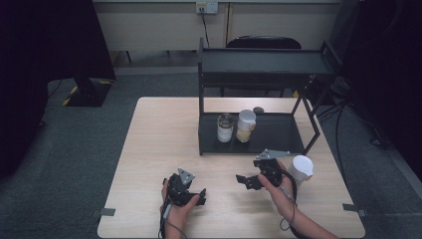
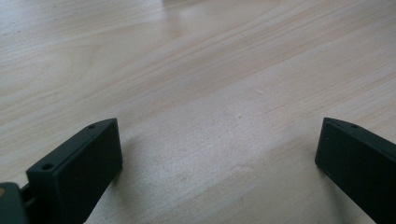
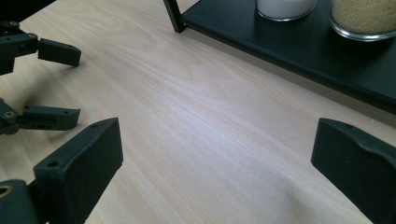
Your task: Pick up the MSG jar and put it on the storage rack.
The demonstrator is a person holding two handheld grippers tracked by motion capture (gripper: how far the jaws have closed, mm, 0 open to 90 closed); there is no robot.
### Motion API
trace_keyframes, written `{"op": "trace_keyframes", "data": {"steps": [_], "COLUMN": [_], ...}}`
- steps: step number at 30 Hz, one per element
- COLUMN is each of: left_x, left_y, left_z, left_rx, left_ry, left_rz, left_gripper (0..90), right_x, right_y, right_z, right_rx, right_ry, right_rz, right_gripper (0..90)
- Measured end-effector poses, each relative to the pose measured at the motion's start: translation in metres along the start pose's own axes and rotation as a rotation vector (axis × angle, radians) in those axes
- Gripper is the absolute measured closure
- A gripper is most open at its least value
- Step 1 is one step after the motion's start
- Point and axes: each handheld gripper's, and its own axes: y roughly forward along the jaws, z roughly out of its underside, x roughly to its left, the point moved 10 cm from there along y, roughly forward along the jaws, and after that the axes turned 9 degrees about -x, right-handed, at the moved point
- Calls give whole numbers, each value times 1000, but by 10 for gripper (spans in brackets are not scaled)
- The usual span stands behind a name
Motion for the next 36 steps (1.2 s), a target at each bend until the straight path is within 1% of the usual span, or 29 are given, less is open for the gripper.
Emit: {"op": "trace_keyframes", "data": {"steps": [8, 16, 30, 34, 35, 36], "left_x": [0, 0, 0, 0, 0, 0], "left_y": [0, 0, 0, 0, 0, 0], "left_z": [0, 0, 0, 0, 0, 0], "left_rx": [0, 0, 0, 0, 0, 0], "left_ry": [0, 0, 0, 0, 0, 0], "left_rz": [0, 0, 0, 0, 0, 0], "left_gripper": [0, 0, 0, 0, 0, 0], "right_x": [-3, -6, -11, -12, -13, -13], "right_y": [-9, -17, -27, -29, -30, -30], "right_z": [7, 13, 24, 26, 29, 29], "right_rx": [7, 7, 23, 24, 25, 25], "right_ry": [1, 17, 47, 48, 58, 58], "right_rz": [-20, -37, -72, -72, -78, -78], "right_gripper": [12, 12, 12, 12, 12, 12]}}
